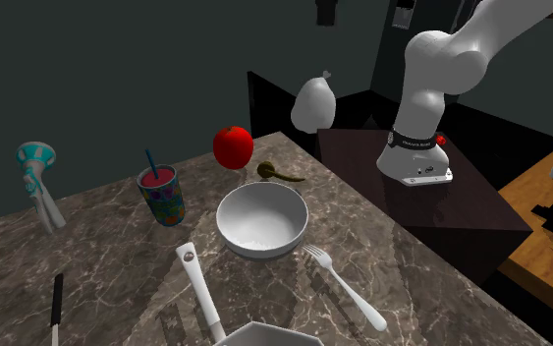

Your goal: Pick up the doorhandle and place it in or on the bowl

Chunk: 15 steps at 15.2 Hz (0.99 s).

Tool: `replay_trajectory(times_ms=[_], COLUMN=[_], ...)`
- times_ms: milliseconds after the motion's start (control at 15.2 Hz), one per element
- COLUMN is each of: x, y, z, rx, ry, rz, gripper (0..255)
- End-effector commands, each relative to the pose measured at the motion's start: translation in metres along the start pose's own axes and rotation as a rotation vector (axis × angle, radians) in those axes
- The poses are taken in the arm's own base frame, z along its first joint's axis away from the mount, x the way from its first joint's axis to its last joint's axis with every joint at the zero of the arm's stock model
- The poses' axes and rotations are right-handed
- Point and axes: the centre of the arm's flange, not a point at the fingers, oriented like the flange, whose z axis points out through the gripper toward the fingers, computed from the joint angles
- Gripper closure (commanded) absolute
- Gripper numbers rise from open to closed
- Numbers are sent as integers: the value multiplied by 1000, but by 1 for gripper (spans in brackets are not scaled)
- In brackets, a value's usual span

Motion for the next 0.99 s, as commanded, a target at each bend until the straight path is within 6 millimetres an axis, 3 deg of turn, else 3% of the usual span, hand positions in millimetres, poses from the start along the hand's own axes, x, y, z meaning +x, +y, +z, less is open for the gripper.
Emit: replay_trajectory(times_ms=[0, 924], x=[0, 54], y=[0, -16], z=[0, 172], rx=[0, 20], ry=[0, 82], rz=[0, 2], gripper=[0, 0])
